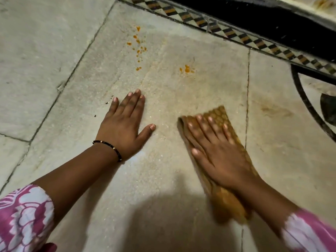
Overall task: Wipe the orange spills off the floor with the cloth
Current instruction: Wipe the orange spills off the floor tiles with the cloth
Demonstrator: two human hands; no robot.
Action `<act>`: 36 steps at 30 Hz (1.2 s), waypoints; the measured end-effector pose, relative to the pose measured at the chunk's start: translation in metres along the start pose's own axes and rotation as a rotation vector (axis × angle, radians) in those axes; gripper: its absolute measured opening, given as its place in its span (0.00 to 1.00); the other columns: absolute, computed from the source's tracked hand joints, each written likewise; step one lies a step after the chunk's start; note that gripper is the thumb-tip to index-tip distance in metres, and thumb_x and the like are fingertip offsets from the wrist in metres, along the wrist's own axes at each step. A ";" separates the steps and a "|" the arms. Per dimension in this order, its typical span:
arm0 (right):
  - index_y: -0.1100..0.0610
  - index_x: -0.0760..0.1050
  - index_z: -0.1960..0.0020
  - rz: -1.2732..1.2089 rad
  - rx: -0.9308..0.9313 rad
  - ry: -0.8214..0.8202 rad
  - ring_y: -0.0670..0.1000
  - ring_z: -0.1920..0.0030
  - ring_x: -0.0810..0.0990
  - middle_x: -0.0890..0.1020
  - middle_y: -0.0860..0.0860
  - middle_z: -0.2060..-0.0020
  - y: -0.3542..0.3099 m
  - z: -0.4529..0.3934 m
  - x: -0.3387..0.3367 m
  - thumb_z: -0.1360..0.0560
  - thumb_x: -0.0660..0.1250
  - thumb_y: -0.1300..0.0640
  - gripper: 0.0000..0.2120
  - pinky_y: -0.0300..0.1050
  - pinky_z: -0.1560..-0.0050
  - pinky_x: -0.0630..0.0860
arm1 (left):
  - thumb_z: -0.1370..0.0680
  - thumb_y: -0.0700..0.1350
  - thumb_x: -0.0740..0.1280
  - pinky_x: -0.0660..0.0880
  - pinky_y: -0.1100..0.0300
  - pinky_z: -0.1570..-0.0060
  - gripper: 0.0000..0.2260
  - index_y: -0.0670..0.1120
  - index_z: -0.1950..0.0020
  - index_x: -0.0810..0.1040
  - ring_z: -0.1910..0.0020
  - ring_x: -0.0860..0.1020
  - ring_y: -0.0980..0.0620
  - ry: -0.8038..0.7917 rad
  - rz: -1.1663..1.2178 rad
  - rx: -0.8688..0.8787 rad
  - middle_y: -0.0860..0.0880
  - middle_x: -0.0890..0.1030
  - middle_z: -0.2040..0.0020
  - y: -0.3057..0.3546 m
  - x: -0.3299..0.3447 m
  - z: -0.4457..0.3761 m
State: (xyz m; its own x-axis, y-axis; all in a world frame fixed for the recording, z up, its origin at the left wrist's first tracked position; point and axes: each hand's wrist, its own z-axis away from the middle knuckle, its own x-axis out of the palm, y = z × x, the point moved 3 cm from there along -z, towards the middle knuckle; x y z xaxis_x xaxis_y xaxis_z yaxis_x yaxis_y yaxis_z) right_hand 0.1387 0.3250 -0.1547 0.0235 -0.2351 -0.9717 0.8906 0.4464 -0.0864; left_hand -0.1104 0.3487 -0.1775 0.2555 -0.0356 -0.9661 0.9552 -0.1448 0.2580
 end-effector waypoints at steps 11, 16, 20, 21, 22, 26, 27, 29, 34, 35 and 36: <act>0.48 0.39 0.23 -0.141 0.701 0.029 0.58 0.24 0.40 0.42 0.54 0.23 0.120 -0.047 -0.015 0.20 0.43 0.40 0.30 0.60 0.26 0.40 | 0.23 0.64 0.44 0.37 0.52 0.27 0.34 0.45 0.22 0.46 0.24 0.45 0.51 -0.014 -0.045 -0.016 0.48 0.46 0.22 0.005 -0.001 0.000; 0.44 0.34 0.24 -0.046 0.307 0.005 0.53 0.24 0.36 0.38 0.48 0.24 0.029 0.012 0.004 0.23 0.38 0.38 0.30 0.57 0.27 0.36 | 0.23 0.64 0.43 0.38 0.53 0.27 0.35 0.45 0.22 0.46 0.24 0.44 0.52 -0.018 -0.061 -0.015 0.48 0.46 0.22 0.002 -0.001 0.000; 0.42 0.40 0.24 0.023 0.181 -0.060 0.49 0.23 0.40 0.43 0.44 0.23 0.050 0.114 0.019 0.22 0.39 0.36 0.29 0.56 0.26 0.43 | 0.23 0.65 0.44 0.38 0.52 0.27 0.35 0.45 0.22 0.46 0.24 0.45 0.52 -0.024 -0.055 -0.013 0.48 0.47 0.22 0.003 -0.001 0.000; 0.41 0.42 0.23 0.014 0.234 -0.063 0.50 0.23 0.43 0.44 0.44 0.23 0.064 0.133 0.020 0.22 0.39 0.36 0.29 0.56 0.26 0.45 | 0.23 0.65 0.44 0.37 0.52 0.27 0.35 0.45 0.22 0.46 0.24 0.45 0.52 -0.027 -0.057 -0.014 0.48 0.46 0.22 0.002 0.000 0.000; 0.41 0.41 0.24 -0.003 0.313 -0.068 0.50 0.23 0.44 0.45 0.45 0.23 0.073 0.145 0.021 0.22 0.38 0.35 0.29 0.55 0.26 0.45 | 0.23 0.65 0.44 0.37 0.52 0.27 0.35 0.45 0.22 0.46 0.24 0.45 0.51 -0.028 -0.062 -0.015 0.48 0.46 0.22 0.002 0.000 0.000; 0.42 0.37 0.24 -0.004 0.530 -0.065 0.55 0.24 0.42 0.43 0.51 0.23 0.054 0.135 0.029 0.24 0.32 0.35 0.30 0.58 0.26 0.42 | 0.24 0.65 0.43 0.38 0.51 0.26 0.35 0.45 0.22 0.46 0.23 0.45 0.51 -0.029 -0.070 -0.018 0.47 0.47 0.22 0.003 0.002 -0.001; 0.42 0.38 0.24 -0.009 0.485 -0.054 0.57 0.24 0.43 0.44 0.53 0.23 0.034 0.120 0.028 0.23 0.33 0.36 0.29 0.60 0.27 0.42 | 0.24 0.65 0.43 0.38 0.51 0.26 0.35 0.45 0.22 0.46 0.23 0.45 0.51 -0.022 -0.069 -0.024 0.47 0.47 0.22 0.002 0.003 -0.001; 0.40 0.33 0.26 -0.028 0.280 -0.065 0.57 0.24 0.38 0.39 0.51 0.23 -0.011 0.082 0.026 0.23 0.36 0.38 0.27 0.60 0.28 0.38 | 0.23 0.64 0.43 0.38 0.51 0.26 0.35 0.45 0.23 0.46 0.23 0.45 0.51 -0.018 -0.061 -0.025 0.48 0.47 0.22 0.002 0.002 -0.002; 0.40 0.38 0.25 -0.046 -0.080 0.022 0.52 0.24 0.38 0.41 0.45 0.23 -0.050 -0.048 0.000 0.21 0.42 0.41 0.26 0.57 0.29 0.33 | 0.25 0.63 0.41 0.41 0.48 0.27 0.36 0.43 0.23 0.51 0.23 0.48 0.49 0.046 0.059 -0.086 0.46 0.49 0.22 -0.007 -0.016 -0.001; 0.40 0.41 0.24 -0.024 -0.102 0.024 0.51 0.24 0.41 0.44 0.45 0.23 -0.036 -0.068 -0.004 0.21 0.42 0.40 0.26 0.56 0.28 0.35 | 0.25 0.63 0.41 0.40 0.47 0.27 0.36 0.43 0.23 0.51 0.23 0.48 0.48 0.072 0.029 -0.119 0.46 0.49 0.22 -0.017 -0.021 0.001; 0.39 0.43 0.24 -0.002 -0.105 0.021 0.51 0.23 0.43 0.46 0.44 0.23 -0.016 -0.081 -0.010 0.22 0.42 0.39 0.27 0.55 0.28 0.37 | 0.25 0.64 0.41 0.40 0.47 0.28 0.36 0.42 0.23 0.50 0.23 0.48 0.48 0.089 -0.015 -0.151 0.45 0.49 0.22 -0.029 -0.026 0.002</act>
State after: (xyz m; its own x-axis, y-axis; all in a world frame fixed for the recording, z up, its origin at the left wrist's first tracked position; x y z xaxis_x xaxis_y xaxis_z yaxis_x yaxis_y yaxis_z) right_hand 0.0873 0.3902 -0.1618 0.0114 -0.2180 -0.9759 0.8382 0.5343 -0.1096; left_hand -0.1450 0.3518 -0.1600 0.2467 0.0538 -0.9676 0.9689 0.0053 0.2473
